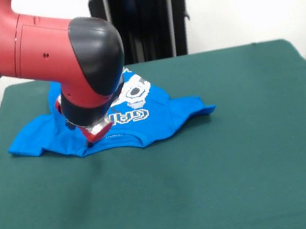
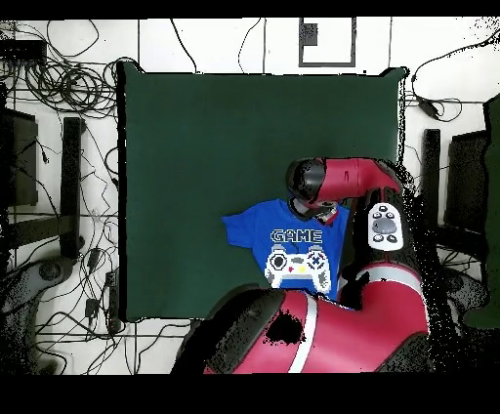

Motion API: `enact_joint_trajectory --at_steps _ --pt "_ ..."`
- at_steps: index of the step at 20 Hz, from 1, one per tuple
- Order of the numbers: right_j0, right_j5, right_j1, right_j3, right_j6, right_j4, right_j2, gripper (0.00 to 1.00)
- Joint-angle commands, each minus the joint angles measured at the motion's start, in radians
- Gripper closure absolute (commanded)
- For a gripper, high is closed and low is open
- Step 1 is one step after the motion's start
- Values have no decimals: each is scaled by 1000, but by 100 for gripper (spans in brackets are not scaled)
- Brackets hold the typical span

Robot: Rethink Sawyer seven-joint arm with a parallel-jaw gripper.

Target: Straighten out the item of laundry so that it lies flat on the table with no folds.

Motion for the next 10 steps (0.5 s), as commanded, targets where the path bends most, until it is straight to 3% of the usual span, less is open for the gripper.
enact_joint_trajectory --at_steps 1,10 --pt "23 -118 91 -38 -95 -40 93 0" --pt "27 -93 117 -95 -119 -42 109 0"
